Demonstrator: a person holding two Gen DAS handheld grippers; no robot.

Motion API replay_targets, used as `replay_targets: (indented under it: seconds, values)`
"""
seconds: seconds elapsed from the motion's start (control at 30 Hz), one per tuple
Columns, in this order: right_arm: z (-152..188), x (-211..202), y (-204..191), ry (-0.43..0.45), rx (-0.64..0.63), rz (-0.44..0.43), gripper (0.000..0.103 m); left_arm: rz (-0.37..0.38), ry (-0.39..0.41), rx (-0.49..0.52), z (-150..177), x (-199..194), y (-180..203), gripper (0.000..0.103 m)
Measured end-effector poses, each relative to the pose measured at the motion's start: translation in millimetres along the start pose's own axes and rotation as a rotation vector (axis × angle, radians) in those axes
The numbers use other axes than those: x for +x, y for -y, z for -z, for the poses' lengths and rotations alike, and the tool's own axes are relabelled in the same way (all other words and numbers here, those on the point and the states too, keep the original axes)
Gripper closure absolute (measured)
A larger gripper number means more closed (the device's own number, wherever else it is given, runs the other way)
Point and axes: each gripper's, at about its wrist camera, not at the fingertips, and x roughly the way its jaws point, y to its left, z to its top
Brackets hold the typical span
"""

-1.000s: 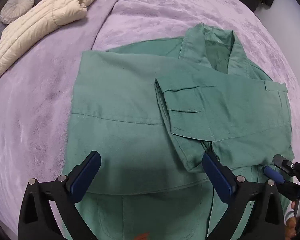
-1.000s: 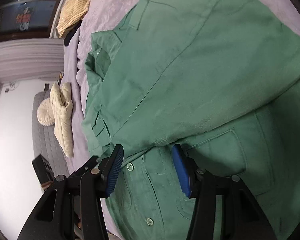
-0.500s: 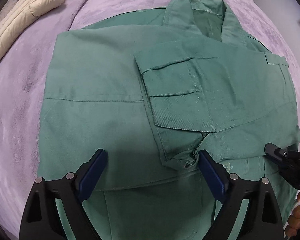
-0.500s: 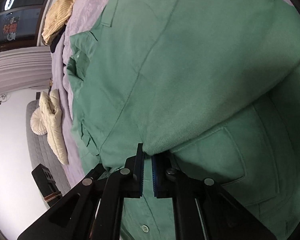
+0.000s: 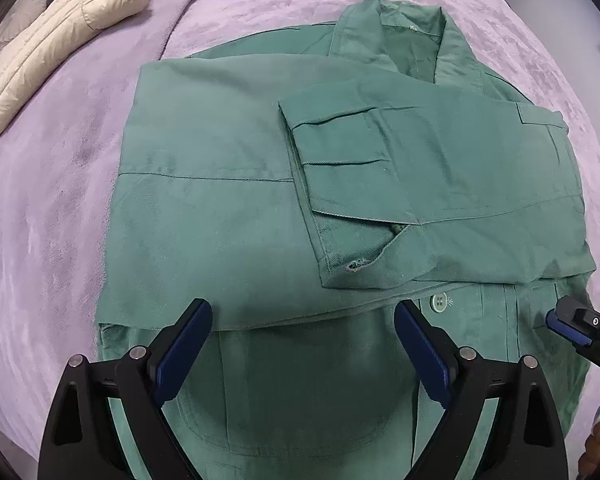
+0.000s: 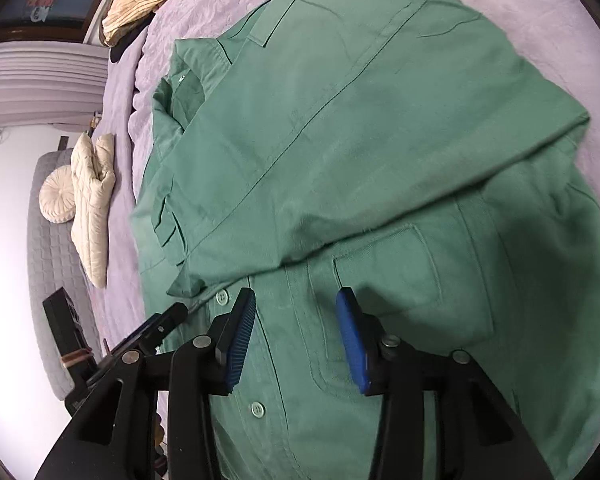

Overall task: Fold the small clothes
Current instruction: 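Move both open grippers down to the green jacket's hem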

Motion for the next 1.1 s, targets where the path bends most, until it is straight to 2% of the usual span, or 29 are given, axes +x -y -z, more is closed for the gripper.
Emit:
replay_targets:
  seconds: [0.17, 0.27, 0.37, 0.47, 0.57, 0.63, 0.77, 0.8, 0.97, 1.03, 1.1]
  values:
    - [10.4, -11.6, -2.6, 0.002, -0.004, 0.022, 0.056, -0.014, 0.014, 0.007, 5.9, -13.0, 1.1, 0.01]
    - [16.1, -18.6, -5.2, 0.004, -0.012, 0.037, 0.049, -0.012, 0.012, 0.005, 10.9, -20.5, 0.5, 0.01]
    - [21.6, -24.6, -10.9, 0.009, -0.033, 0.056, 0.047, -0.012, 0.025, -0.001, 17.2, -28.3, -3.9, 0.01]
    - [27.3, -31.2, -14.7, 0.017, -0.049, 0.071, 0.037, 0.006, 0.027, 0.001, 29.9, -33.7, -8.2, 0.01]
    - [32.7, -36.2, -17.5, 0.021, -0.056, 0.084, 0.036, 0.001, 0.035, 0.009, 36.6, -39.4, -7.9, 0.0]
    - [36.4, -38.7, -18.8, 0.021, -0.057, 0.092, 0.035, -0.012, 0.042, 0.014, 40.8, -43.1, -9.4, 0.0]
    - [45.9, -43.9, -30.4, 0.037, -0.119, 0.108, 0.025, -0.016, 0.048, -0.016, 48.2, -47.7, -16.9, 0.0]
    - [48.9, -45.4, -34.5, 0.039, -0.146, 0.114, 0.016, -0.019, 0.053, -0.024, 50.2, -49.9, -20.5, 0.0]
    - [62.1, -48.9, -46.4, 0.031, -0.203, 0.129, 0.016, -0.023, 0.004, -0.062, 55.5, -48.1, -37.8, 0.0]
    - [69.1, -51.4, -49.2, 0.029, -0.199, 0.13, 0.016, -0.033, -0.009, -0.047, 59.9, -48.5, -43.3, 0.0]
    - [77.6, -53.4, -52.9, 0.034, -0.192, 0.126, 0.016, 0.002, -0.012, -0.015, 65.9, -50.6, -46.6, 0.0]
